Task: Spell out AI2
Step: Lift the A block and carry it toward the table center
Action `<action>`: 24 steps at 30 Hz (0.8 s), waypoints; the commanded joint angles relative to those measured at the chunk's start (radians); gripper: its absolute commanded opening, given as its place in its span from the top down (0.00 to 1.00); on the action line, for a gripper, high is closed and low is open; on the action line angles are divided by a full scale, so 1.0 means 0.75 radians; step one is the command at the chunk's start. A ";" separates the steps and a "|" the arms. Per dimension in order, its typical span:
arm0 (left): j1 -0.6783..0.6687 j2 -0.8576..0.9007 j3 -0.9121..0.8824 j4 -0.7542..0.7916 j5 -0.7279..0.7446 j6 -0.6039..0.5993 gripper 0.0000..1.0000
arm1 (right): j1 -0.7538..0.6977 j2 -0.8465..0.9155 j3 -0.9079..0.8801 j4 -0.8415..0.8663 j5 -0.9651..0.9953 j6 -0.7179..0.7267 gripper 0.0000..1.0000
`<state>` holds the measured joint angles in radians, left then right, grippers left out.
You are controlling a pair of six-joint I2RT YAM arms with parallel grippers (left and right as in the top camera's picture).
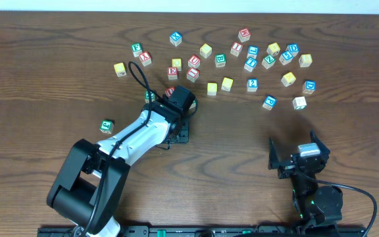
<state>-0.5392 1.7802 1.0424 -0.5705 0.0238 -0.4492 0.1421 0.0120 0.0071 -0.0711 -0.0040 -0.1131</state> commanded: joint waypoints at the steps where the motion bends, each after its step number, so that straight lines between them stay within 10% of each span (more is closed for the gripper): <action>1: -0.001 0.011 -0.010 0.001 -0.012 -0.007 0.51 | -0.010 -0.007 -0.002 -0.006 0.006 0.015 0.01; 24: -0.001 -0.267 0.067 -0.040 -0.011 0.009 0.40 | -0.010 -0.007 -0.002 -0.006 0.006 0.015 0.01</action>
<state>-0.5388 1.6455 1.0462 -0.5983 0.0238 -0.4435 0.1421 0.0120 0.0071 -0.0711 -0.0040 -0.1131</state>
